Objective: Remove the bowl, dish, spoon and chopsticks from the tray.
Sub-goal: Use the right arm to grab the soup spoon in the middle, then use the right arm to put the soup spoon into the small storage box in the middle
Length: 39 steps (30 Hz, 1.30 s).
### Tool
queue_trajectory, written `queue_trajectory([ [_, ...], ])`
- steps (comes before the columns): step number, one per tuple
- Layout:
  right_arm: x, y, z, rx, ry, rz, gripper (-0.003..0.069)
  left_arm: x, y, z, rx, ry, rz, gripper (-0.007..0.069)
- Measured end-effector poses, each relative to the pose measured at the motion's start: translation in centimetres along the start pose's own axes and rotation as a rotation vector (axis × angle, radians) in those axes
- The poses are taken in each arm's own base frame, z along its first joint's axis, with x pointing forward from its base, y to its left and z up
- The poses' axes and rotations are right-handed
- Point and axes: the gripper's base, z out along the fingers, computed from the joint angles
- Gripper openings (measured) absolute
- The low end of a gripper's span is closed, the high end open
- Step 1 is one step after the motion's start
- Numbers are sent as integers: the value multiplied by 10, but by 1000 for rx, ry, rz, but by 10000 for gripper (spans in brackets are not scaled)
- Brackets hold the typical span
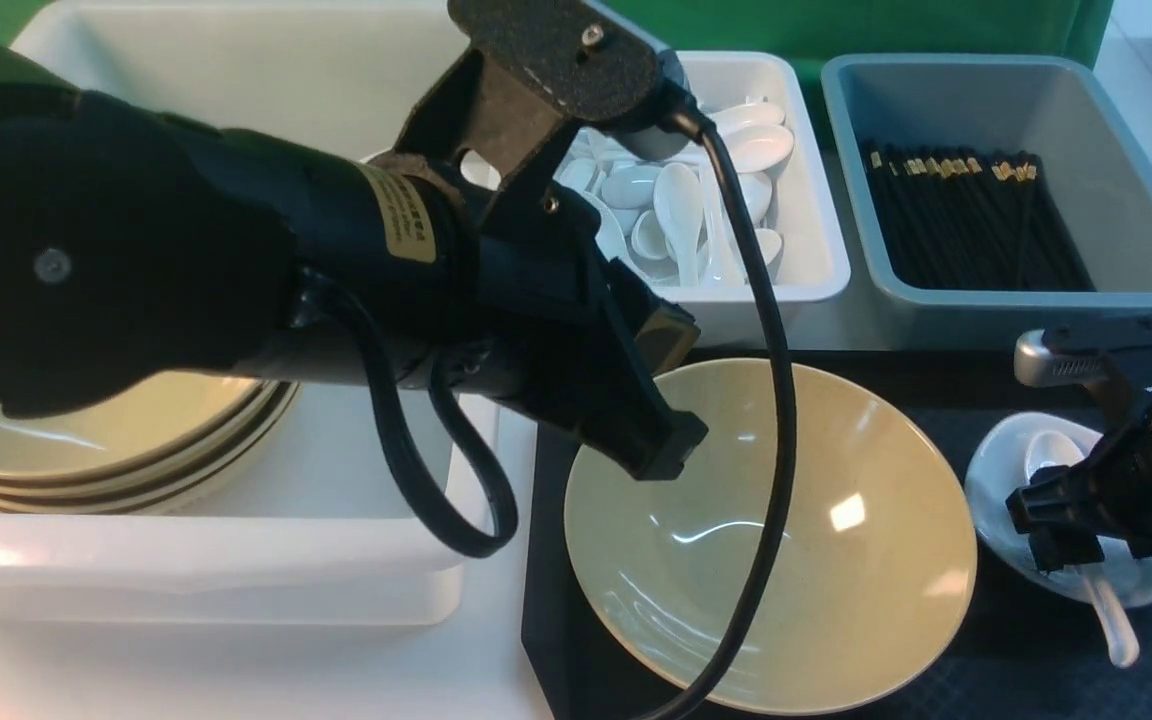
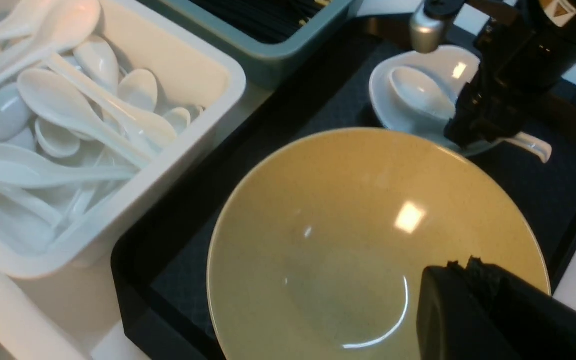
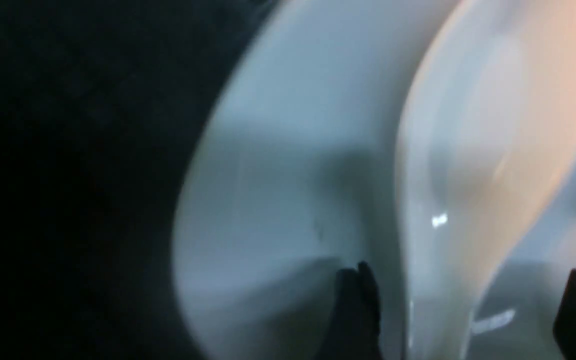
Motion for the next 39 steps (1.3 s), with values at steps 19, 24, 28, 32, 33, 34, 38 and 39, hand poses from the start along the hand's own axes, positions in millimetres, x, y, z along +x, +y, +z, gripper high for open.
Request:
queue_trajectory([
  [19,-32,3,-41,12,-33,-87,330,12,8,-18,-98,133,156,-10],
  [24,-63,32,-112,-48,-272,-182,330,26,11,-56,-182,235,110,-10],
  [28,-88,58,-144,-109,-431,-222,330,33,11,-66,-191,295,75,-10],
  [32,-135,86,-165,-192,-653,-185,330,36,8,-67,-170,323,41,-10],
  [33,-136,88,-162,-194,-651,-184,330,36,8,-67,-169,323,40,-10],
  [34,-153,96,-162,-219,-701,-162,330,36,7,-67,-161,321,33,-10],
  [38,-195,121,-134,-275,-738,-130,329,34,4,-66,-131,305,9,-10],
  [39,-197,122,-132,-275,-737,-130,329,34,4,-66,-127,302,7,-10],
])
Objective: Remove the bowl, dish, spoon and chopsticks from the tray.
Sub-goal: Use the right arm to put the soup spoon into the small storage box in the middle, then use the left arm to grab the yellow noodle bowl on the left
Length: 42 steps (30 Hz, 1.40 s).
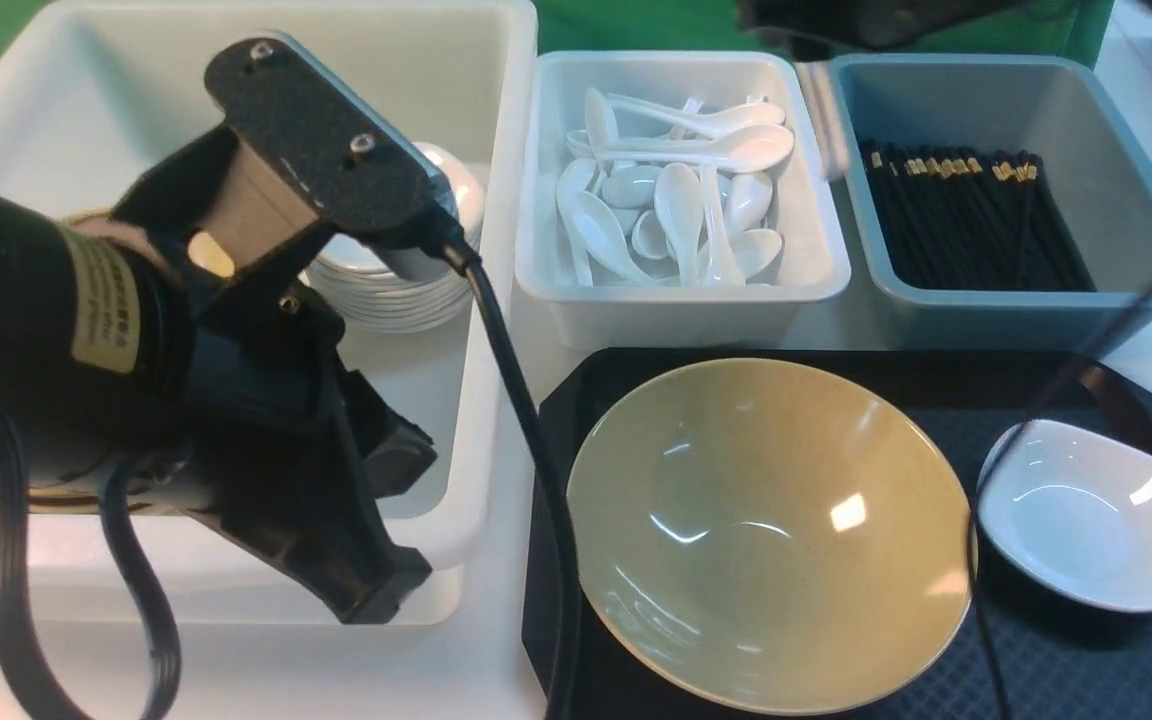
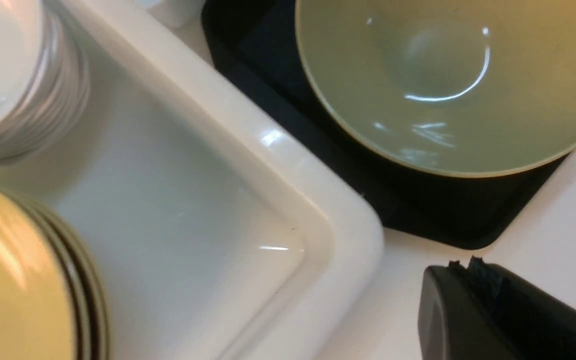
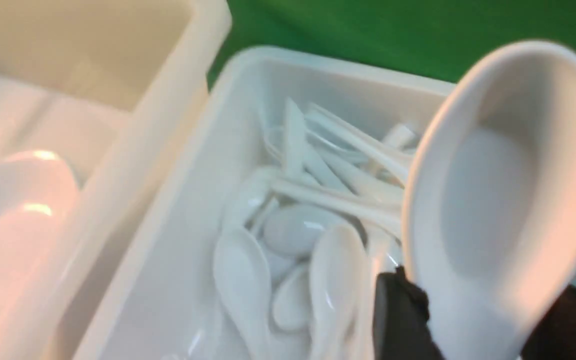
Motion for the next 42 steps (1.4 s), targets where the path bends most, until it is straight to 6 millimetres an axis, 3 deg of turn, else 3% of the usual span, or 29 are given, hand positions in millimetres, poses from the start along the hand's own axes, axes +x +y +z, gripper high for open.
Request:
queue_trajectory([
  [1,1,1,20,-3,10,7,336,-1,-1,0,12,-5,-8,-10],
  [3,3,2,36,1,47,10,367,-1,-2,2,26,-2,-27,-10],
  [5,4,2,41,7,86,12,413,-2,-3,3,33,4,-44,-10],
  [7,1,2,35,21,177,3,503,-2,-5,12,51,45,-84,-10],
  [11,-13,3,7,19,261,-123,563,-6,-7,33,69,115,-104,-10],
  [15,-32,5,-50,5,307,-248,573,-21,-2,67,82,186,-152,-10],
  [18,-41,6,-84,2,279,-273,563,-36,5,77,98,175,-177,-6],
  [21,-42,5,-139,1,237,-280,534,-63,16,88,98,131,-126,8],
  [23,-39,4,-153,1,235,-280,524,-69,17,92,96,127,-106,16],
  [25,-26,2,-183,2,241,-280,501,-84,20,105,99,142,-76,50],
  [30,20,-5,-222,2,285,-277,454,-111,25,144,118,244,-63,179],
  [35,73,-13,-240,2,321,-276,412,-134,29,195,125,287,-16,378],
  [36,75,-13,-244,2,316,-276,410,-136,30,194,122,282,-15,385],
  [37,91,-15,-250,2,326,-277,397,-136,31,211,121,302,27,432],
  [40,115,-19,-261,2,341,-277,374,-134,35,232,93,335,83,479],
  [42,120,-20,-264,2,341,-277,366,-131,36,240,79,358,99,486],
])
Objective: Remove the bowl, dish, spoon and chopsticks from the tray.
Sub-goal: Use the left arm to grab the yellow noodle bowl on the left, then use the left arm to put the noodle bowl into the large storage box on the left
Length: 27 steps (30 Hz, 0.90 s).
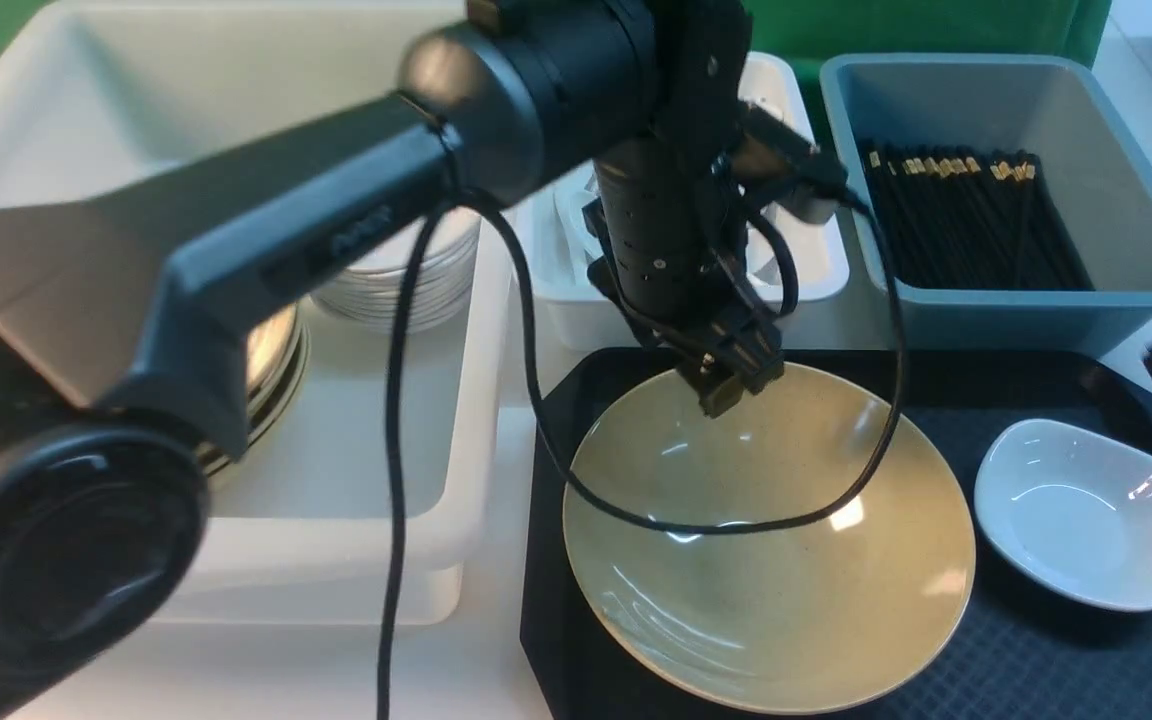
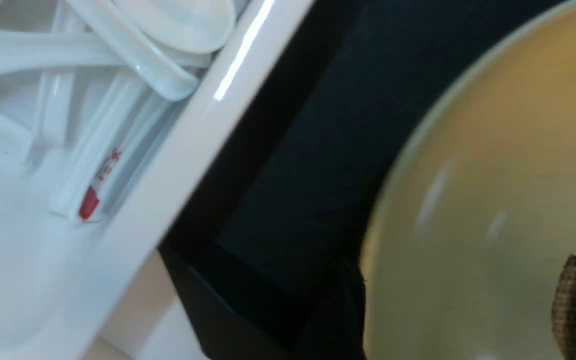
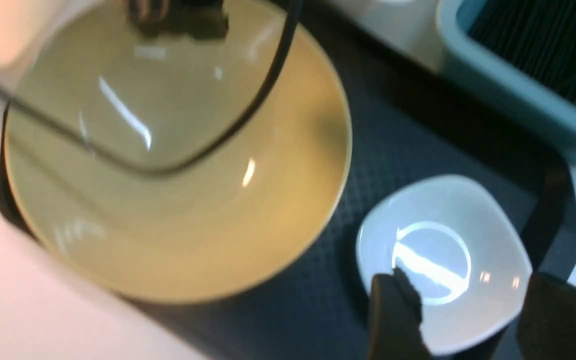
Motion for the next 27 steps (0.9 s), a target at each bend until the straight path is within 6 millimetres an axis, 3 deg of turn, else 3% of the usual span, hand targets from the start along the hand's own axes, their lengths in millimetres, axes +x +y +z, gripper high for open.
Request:
queue_trajectory([
  [2,12,2,-3,0,0,0,349,1,3,15,-19,39,10,489],
  [7,18,2,-8,3,-23,0,326,0,5,39,-21,74,-17,484],
  [9,17,2,-8,5,-29,0,315,1,4,48,-12,92,-41,433],
  [14,17,2,-8,6,-35,0,294,1,0,49,41,104,-81,196],
  [16,16,2,-8,7,-39,-1,279,0,-4,31,110,59,-119,77],
  [18,16,2,-8,7,-39,-1,260,-1,-5,14,130,16,-128,31],
  [21,16,2,-8,7,-40,-1,229,0,-1,-13,126,-42,-135,6],
  [23,16,4,-8,-16,-45,-16,188,6,11,-42,95,-106,-147,8],
  [27,7,14,-10,-132,-76,-42,80,32,37,-117,43,-257,-221,8],
])
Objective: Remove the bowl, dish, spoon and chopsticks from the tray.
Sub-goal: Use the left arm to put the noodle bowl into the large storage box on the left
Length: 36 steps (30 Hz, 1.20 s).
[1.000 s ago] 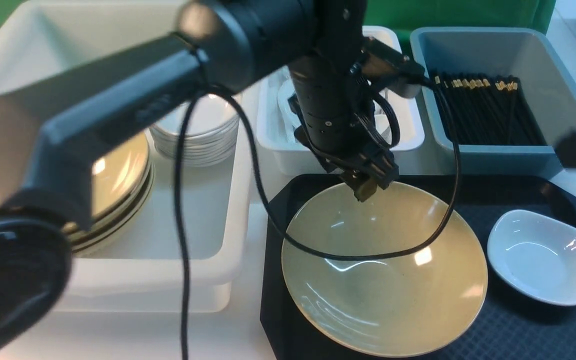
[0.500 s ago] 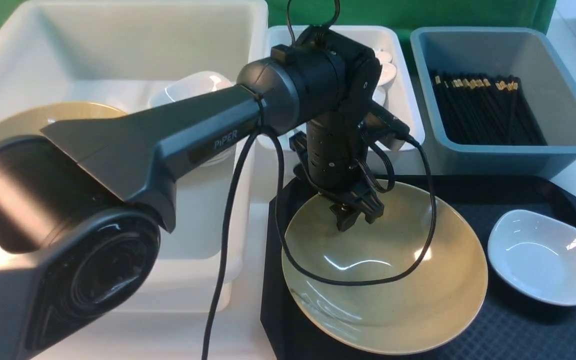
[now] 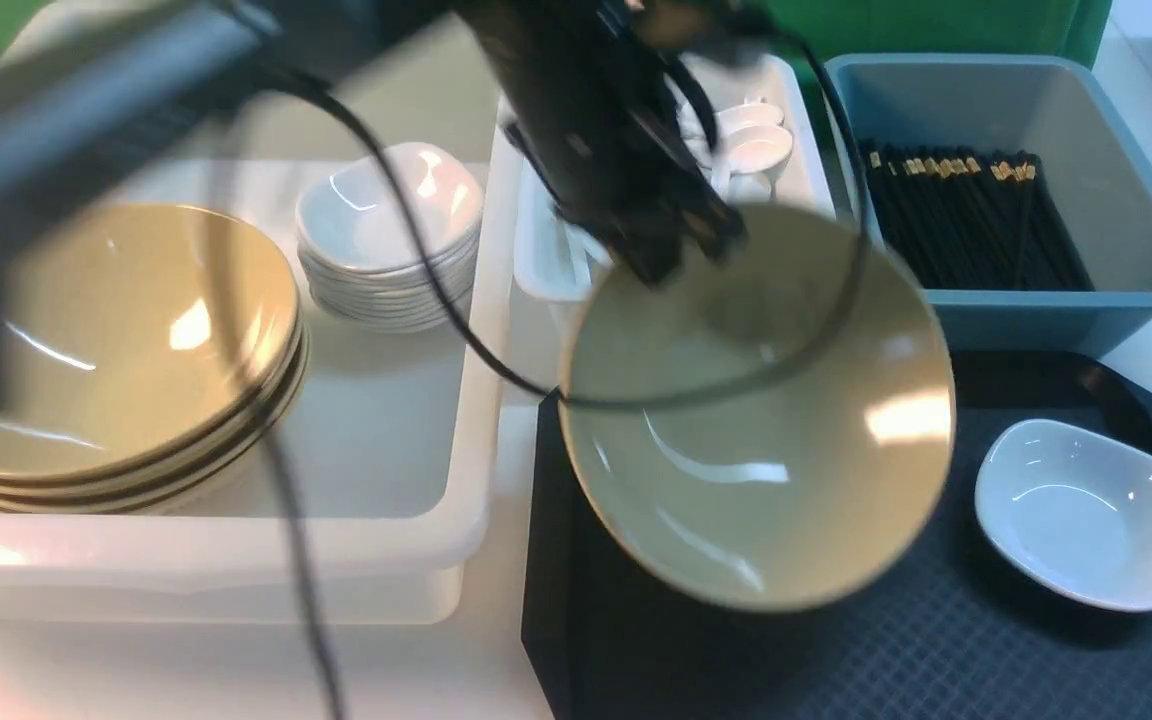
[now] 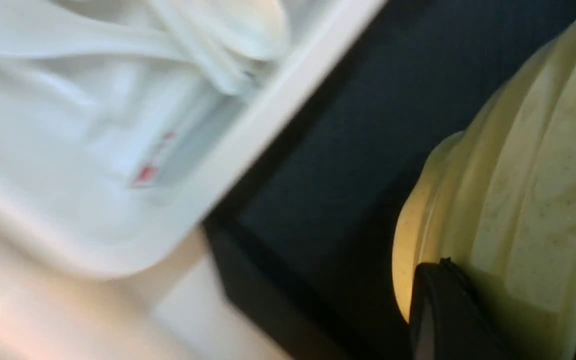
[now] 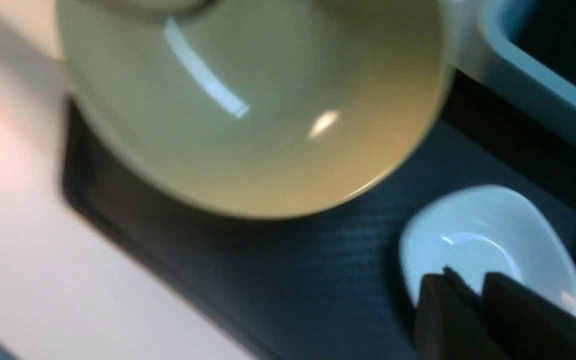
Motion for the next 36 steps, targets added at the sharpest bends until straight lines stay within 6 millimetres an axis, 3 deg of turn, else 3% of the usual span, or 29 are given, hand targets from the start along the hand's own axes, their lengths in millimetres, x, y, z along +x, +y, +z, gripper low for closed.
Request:
queue_trajectory([
  [3,-15,8,-3,-103,-47,-20,35,9,17,-55,-22,-107,-60,8],
  [5,-29,14,-7,-163,-96,-49,34,29,34,-109,-57,-209,-145,8],
  [6,-30,15,-7,-168,-98,-49,34,31,37,-108,-59,-206,-155,8],
  [7,-37,20,-8,-203,-116,-78,34,51,52,-136,-104,-251,-231,6],
  [8,-42,24,-10,-217,-134,-91,34,66,63,-150,-136,-265,-287,5],
  [13,-56,45,-10,-287,-205,-175,34,157,114,-187,-314,-270,-640,5],
  [14,-56,45,-9,-289,-206,-177,34,165,117,-186,-319,-266,-673,5],
  [16,-59,52,-5,-314,-208,-202,34,202,133,-190,-342,-308,-834,5],
  [17,-59,53,-4,-316,-206,-205,34,203,134,-191,-342,-314,-845,5],
  [18,-61,55,1,-324,-197,-217,34,224,144,-188,-339,-349,-926,5],
  [21,-63,56,9,-329,-179,-221,34,245,156,-176,-338,-388,-1004,5],
  [30,-65,56,15,-325,-168,-242,35,276,191,-123,-349,-358,-1109,34],
  [34,-66,56,15,-320,-182,-246,36,283,206,-106,-344,-327,-1140,94],
  [36,-66,56,15,-319,-187,-248,37,286,211,-100,-338,-310,-1138,164],
])
